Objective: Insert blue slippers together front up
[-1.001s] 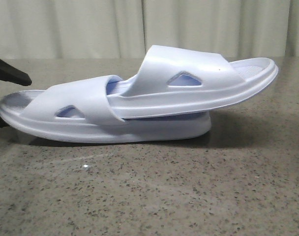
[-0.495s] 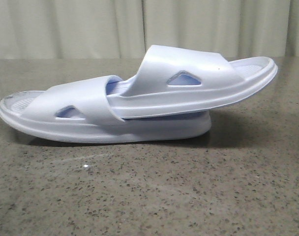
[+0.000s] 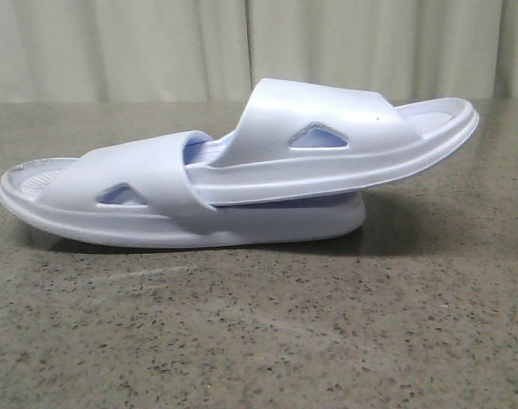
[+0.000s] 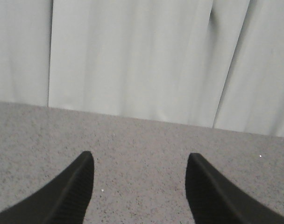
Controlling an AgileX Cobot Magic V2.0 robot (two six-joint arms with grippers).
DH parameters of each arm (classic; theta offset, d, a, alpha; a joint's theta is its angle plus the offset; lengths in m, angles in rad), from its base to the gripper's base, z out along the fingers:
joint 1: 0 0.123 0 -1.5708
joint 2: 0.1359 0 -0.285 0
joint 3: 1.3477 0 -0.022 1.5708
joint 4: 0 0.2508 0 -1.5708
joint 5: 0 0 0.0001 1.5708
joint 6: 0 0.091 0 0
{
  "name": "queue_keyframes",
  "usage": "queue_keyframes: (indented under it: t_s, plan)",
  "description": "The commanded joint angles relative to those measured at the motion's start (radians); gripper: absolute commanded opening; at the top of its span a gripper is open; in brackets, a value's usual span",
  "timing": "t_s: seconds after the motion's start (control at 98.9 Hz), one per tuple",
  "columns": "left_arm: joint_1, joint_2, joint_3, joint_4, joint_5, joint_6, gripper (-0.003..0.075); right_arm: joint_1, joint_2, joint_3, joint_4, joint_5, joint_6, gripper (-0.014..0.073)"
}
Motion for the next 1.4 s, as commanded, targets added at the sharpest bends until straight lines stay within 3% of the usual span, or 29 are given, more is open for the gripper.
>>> queue_keyframes:
  t_s: [0.0, 0.546, 0.829, 1.122, 1.264, 1.385]
  plan:
    - [0.001, -0.07, -0.007, 0.0, -0.004, 0.003, 0.0385, -0.006, -0.033, -0.019, -0.017, -0.059, -0.015, 0.0248]
    - [-0.022, -0.454, 0.289, 0.01, 0.03, -0.014, 0.0384, -0.006, -0.444, 0.223, -0.087, -0.05, -0.015, 0.0248]
    - [-0.022, -0.467, 0.407, 0.01, 0.072, -0.069, 0.0384, -0.006, -0.551, 0.316, -0.085, -0.029, -0.015, 0.0248]
    - [-0.022, -0.467, 0.418, 0.01, 0.072, -0.067, 0.0379, -0.006, -0.554, 0.325, -0.085, -0.022, -0.015, 0.0241]
    - [-0.022, -0.467, 0.418, 0.01, 0.07, -0.067, 0.0291, -0.006, -0.554, 0.325, -0.085, -0.022, -0.015, 0.0148]
    - [-0.022, -0.467, 0.418, 0.01, 0.07, -0.067, 0.0147, -0.006, -0.554, 0.325, -0.085, -0.022, -0.015, 0.0007]
